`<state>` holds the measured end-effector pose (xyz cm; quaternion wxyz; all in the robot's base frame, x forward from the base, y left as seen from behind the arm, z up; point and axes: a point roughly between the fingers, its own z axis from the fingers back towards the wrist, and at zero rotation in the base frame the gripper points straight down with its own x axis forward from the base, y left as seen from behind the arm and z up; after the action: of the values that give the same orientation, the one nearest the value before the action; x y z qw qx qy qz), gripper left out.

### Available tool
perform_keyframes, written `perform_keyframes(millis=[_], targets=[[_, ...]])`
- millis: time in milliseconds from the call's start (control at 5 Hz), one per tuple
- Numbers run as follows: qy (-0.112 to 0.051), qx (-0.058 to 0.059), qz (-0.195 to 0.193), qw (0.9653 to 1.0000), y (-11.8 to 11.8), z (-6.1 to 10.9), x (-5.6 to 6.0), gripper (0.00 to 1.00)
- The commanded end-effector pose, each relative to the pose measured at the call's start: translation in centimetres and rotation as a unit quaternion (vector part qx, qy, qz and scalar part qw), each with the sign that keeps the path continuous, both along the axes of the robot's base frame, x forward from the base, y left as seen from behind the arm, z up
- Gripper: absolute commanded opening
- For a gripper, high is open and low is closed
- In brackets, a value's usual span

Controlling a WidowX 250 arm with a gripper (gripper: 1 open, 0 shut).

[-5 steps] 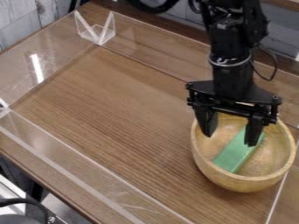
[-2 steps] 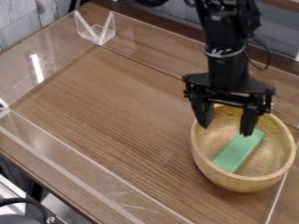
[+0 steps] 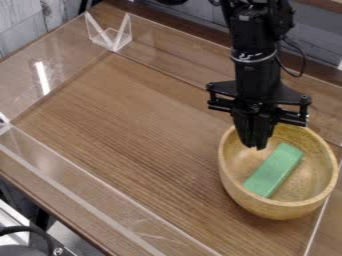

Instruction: Put the green block in the brown bowl

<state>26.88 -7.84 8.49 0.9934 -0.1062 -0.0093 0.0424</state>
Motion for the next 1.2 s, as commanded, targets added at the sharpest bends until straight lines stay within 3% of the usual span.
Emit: perform_keyframes(millis=[0,1000], targets=[[-0.029,-0.003,0.002,0.9996,0.2,1.6,1.2,0.0],[-0.044,0.009,-0.01,0.999,1.1,4.0,2.3,0.0]])
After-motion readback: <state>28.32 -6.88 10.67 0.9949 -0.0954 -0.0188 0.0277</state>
